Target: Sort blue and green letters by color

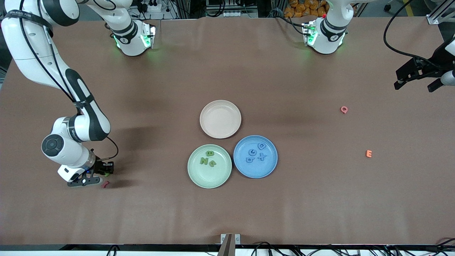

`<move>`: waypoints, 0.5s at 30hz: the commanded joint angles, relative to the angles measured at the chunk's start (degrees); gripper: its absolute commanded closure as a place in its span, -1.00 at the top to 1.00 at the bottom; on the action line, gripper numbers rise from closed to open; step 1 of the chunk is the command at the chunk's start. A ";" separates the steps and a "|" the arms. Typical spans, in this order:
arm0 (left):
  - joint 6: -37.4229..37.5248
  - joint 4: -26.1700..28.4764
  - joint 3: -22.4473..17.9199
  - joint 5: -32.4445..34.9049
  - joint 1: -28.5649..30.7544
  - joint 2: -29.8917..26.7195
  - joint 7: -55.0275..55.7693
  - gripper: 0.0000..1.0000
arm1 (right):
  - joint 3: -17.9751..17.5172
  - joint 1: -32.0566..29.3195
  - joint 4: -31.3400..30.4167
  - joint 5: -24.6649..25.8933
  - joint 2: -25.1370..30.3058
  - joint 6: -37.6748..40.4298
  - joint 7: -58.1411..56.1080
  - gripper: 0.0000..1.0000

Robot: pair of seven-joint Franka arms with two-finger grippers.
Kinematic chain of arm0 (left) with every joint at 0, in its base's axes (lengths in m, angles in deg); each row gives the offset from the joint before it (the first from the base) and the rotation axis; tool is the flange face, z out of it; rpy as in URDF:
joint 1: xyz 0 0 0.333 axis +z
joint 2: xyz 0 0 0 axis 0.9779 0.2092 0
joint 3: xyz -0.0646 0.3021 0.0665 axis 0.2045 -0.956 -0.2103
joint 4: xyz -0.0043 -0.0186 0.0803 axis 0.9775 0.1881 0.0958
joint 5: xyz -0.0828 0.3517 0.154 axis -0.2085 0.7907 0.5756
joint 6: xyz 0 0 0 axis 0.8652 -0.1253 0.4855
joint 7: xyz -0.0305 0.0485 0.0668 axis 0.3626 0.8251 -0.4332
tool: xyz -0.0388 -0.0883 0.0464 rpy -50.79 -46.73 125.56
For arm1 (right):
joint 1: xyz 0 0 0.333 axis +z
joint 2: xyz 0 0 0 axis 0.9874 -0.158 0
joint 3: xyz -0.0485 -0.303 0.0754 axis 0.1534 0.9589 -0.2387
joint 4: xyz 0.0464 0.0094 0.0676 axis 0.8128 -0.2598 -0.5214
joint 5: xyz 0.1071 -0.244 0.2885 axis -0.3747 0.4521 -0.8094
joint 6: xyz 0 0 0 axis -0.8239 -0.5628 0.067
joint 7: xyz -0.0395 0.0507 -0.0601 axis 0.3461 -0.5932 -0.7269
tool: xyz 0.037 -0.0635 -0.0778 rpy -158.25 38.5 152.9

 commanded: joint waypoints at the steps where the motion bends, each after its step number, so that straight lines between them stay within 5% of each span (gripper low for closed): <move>1: 1.30 -1.16 0.47 0.58 0.48 0.08 -1.00 1.00 | -0.37 -0.78 -0.28 1.08 -0.21 -0.58 0.62 -0.76; 4: 1.30 -1.42 0.47 0.49 0.56 0.08 -0.21 1.00 | -0.37 -0.78 -0.28 1.08 -0.30 -0.40 0.62 -1.00; 15: 1.30 -2.04 0.56 0.40 0.65 0.26 0.41 1.00 | -1.51 0.62 0.94 0.73 0.93 2.40 4.13 -1.00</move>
